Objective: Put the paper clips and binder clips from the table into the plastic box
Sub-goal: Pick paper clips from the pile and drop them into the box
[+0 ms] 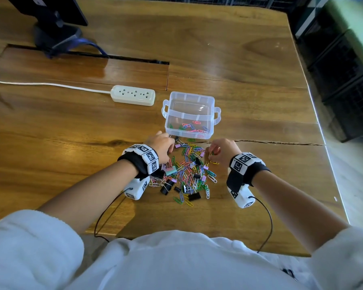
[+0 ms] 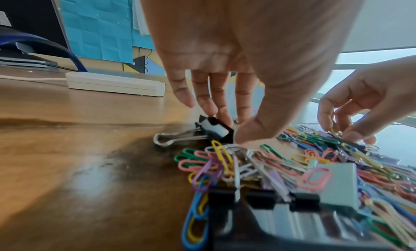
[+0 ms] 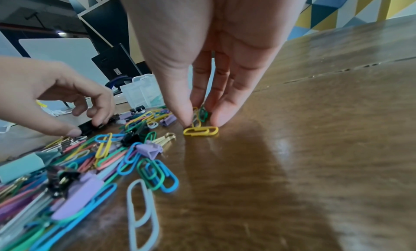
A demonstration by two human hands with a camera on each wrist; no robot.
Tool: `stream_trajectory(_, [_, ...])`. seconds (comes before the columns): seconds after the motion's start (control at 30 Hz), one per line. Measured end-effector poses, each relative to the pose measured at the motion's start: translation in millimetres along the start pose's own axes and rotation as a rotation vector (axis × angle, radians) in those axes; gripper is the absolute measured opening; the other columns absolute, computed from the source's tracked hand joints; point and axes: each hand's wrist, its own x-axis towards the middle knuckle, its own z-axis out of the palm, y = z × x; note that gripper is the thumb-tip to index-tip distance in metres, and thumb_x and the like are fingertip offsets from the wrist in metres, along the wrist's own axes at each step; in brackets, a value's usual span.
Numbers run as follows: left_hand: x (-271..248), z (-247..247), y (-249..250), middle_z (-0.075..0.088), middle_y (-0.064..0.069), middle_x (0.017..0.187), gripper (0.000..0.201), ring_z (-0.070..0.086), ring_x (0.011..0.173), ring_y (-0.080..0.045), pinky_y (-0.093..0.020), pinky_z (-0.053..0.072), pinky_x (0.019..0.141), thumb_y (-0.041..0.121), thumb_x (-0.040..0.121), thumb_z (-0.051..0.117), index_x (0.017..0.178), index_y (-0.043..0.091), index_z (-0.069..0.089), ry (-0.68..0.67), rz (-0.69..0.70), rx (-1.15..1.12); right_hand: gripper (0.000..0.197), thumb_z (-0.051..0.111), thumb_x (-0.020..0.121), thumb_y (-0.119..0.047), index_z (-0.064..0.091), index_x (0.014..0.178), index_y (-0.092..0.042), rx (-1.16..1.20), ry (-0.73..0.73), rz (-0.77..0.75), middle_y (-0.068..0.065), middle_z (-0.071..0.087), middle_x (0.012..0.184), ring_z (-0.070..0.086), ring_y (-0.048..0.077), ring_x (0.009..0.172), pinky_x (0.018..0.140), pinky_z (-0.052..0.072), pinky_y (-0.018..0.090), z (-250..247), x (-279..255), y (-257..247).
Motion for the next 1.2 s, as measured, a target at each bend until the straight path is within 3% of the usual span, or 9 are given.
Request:
stream_trajectory(0.17, [7,4,11,0.052,-0.005,0.111,0.035,0.050,0.107,-0.022,-0.033,0.048,0.080,0.012,0.083,0.061,0.117,0.019,0.054,0.114,0.080,-0.028,0.019,0.067,0.075,-0.011,0.067,0.094,-0.013,-0.049,0.008,-0.027,0.004,0.058,0.098,0.051,0.015,0.080,0.076,0.047,0.027,2,2,-1])
stream_trajectory(0.27, [10,7,13,0.052,-0.007,0.113,0.041,0.052,0.106,-0.023,-0.031,0.047,0.079,0.015,0.088,0.060,0.127,0.021,0.051,0.093,0.080,-0.003,0.028,0.069,0.074,-0.014,0.064,0.102,-0.015,-0.044,0.013,-0.056,0.004,0.059,0.101,0.049,0.014,0.085,0.078,0.043,0.025,5,2,-5])
stream_trajectory(0.37, [10,7,11,0.055,-0.008,0.112,0.028,0.053,0.108,-0.024,-0.033,0.047,0.082,0.017,0.089,0.060,0.116,0.018,0.056,0.069,0.056,-0.028,0.032,0.068,0.076,-0.014,0.061,0.107,-0.015,-0.022,0.020,-0.072,0.004,0.061,0.101,0.050,0.015,0.084,0.073,0.039,0.024,8,2,-11])
stream_trajectory(0.47, [8,6,10,0.057,-0.009,0.107,0.013,0.054,0.104,-0.025,-0.031,0.044,0.077,0.016,0.090,0.057,0.103,0.013,0.060,0.048,0.055,-0.040,0.031,0.067,0.077,-0.012,0.062,0.108,-0.015,-0.008,-0.002,-0.053,0.004,0.065,0.100,0.052,0.014,0.079,0.068,0.041,0.023,10,4,-13])
stream_trajectory(0.6, [3,7,5,0.058,-0.007,0.104,0.011,0.056,0.099,-0.023,-0.026,0.039,0.069,0.017,0.091,0.055,0.096,0.012,0.063,0.039,0.037,-0.050,0.027,0.067,0.076,-0.012,0.065,0.103,-0.014,-0.040,-0.024,-0.023,0.004,0.068,0.097,0.060,0.019,0.084,0.071,0.048,0.024,8,6,-17])
stream_trajectory(0.77, [-4,7,-1,0.067,-0.001,0.094,0.011,0.059,0.091,-0.018,-0.031,0.048,0.070,0.019,0.088,0.059,0.084,0.014,0.068,0.019,0.026,-0.071,0.013,0.068,0.075,-0.010,0.069,0.087,-0.015,-0.020,-0.009,-0.025,0.001,0.070,0.092,0.062,0.015,0.079,0.074,0.053,0.025,3,8,-18])
stream_trajectory(0.87, [-7,8,-1,0.068,0.003,0.090,0.009,0.059,0.090,-0.016,-0.032,0.052,0.073,0.021,0.085,0.064,0.079,0.018,0.070,-0.013,0.016,-0.071,0.015,0.059,0.077,-0.005,0.068,0.084,-0.016,-0.021,0.022,-0.080,0.000,0.070,0.089,0.058,0.013,0.076,0.074,0.050,0.024,1,8,-25])
stream_trajectory(1.03, [-6,4,2,0.057,-0.001,0.097,0.014,0.054,0.103,-0.021,-0.033,0.047,0.081,0.029,0.083,0.066,0.091,0.017,0.066,0.039,0.035,-0.074,0.026,0.049,0.083,-0.001,0.067,0.095,-0.015,-0.047,0.040,-0.218,0.001,0.068,0.098,0.054,0.010,0.082,0.084,0.049,0.024,5,9,-40])
stream_trajectory(1.2, [3,-3,-4,0.052,-0.008,0.114,0.029,0.050,0.109,-0.024,-0.034,0.045,0.088,0.030,0.084,0.065,0.105,0.011,0.059,0.151,-0.091,-0.162,0.040,0.057,0.086,-0.015,0.052,0.126,-0.015,-0.178,-0.031,-0.286,0.004,0.049,0.133,0.048,0.021,0.121,0.099,0.040,0.030,11,10,-44])
